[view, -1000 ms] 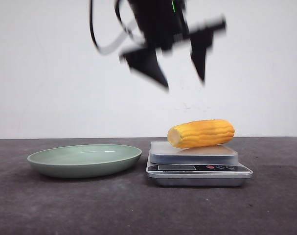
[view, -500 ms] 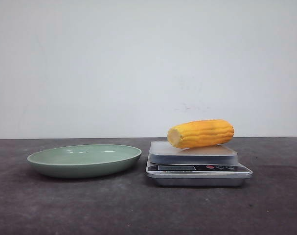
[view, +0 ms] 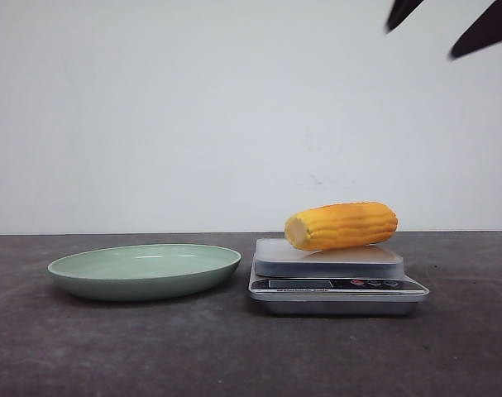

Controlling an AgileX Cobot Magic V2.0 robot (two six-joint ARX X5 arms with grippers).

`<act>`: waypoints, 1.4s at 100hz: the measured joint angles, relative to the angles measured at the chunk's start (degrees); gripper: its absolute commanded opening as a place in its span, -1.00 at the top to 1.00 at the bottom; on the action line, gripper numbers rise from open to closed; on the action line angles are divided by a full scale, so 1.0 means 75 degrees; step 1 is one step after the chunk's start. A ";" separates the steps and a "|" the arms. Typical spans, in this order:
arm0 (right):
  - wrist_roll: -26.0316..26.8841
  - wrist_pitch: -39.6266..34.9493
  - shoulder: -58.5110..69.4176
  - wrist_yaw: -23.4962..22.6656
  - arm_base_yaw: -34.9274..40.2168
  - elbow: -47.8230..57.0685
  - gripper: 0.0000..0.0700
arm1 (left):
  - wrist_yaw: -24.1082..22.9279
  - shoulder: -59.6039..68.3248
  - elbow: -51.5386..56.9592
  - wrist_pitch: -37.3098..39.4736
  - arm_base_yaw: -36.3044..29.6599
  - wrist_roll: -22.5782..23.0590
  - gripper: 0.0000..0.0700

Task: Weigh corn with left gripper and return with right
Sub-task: 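Lower the open right gripper over the corn on the scale, then close the right gripper on the corn and lift it off the scale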

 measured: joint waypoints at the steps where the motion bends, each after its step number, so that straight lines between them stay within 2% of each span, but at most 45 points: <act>1: 0.0012 0.0035 0.0061 0.0029 0.0044 0.0000 -0.66 | 0.0003 -0.0047 0.0000 -0.0035 0.0000 -0.0050 -0.24; 9: 0.0096 0.0341 0.0568 0.0297 0.0405 0.0000 -0.76 | 0.0003 -0.0332 -0.0035 -0.0265 0.0000 -0.0326 -0.24; 22: 0.0213 0.0761 0.1413 0.0772 0.0810 0.0000 -0.78 | 0.0207 -0.0758 -0.0525 -0.0425 0.0000 -0.0778 -0.24; 31: 0.0318 0.0921 0.1950 0.1087 0.1005 0.0000 -0.80 | 0.0391 -0.1014 -0.1192 -0.0414 0.0000 -0.1093 -0.24; 40: 0.0417 0.0965 0.2404 0.1483 0.1169 0.0000 -0.98 | 0.0632 -0.1285 -0.2028 -0.0248 0.0000 -0.1343 -0.24; 47: 0.0475 0.1026 0.2713 0.1702 0.1250 0.0000 -1.00 | 0.0839 -0.1478 -0.2699 -0.0114 0.0000 -0.1512 -0.24; 66: 0.0650 0.1227 0.3281 0.1737 0.1279 0.0000 -1.00 | 0.1236 -0.1717 -0.4010 0.0280 0.0000 -0.1784 -0.24; 94: 0.0944 0.1291 0.3722 0.1883 0.1282 0.0000 -1.00 | 0.1323 -0.1775 -0.4100 0.0501 0.0000 -0.1839 -0.24; 103: 0.1011 0.1291 0.3768 0.1886 0.1282 0.0000 -0.92 | 0.1323 -0.1775 -0.4103 0.0504 0.0000 -0.1795 -0.24; 114: 0.1099 0.1209 0.3803 0.1883 0.1282 0.0000 -0.69 | 0.1323 -0.1775 -0.4100 0.0527 0.0000 -0.1719 -0.24; 124: 0.1107 0.1157 0.3803 0.1883 0.1282 0.0000 -0.60 | 0.1323 -0.1775 -0.4100 0.0533 0.0000 -0.1679 -0.24; 140: 0.1134 0.1102 0.3803 0.1880 0.1291 0.0000 -0.09 | 0.1323 -0.1775 -0.4100 0.0536 0.0000 -0.1635 -0.24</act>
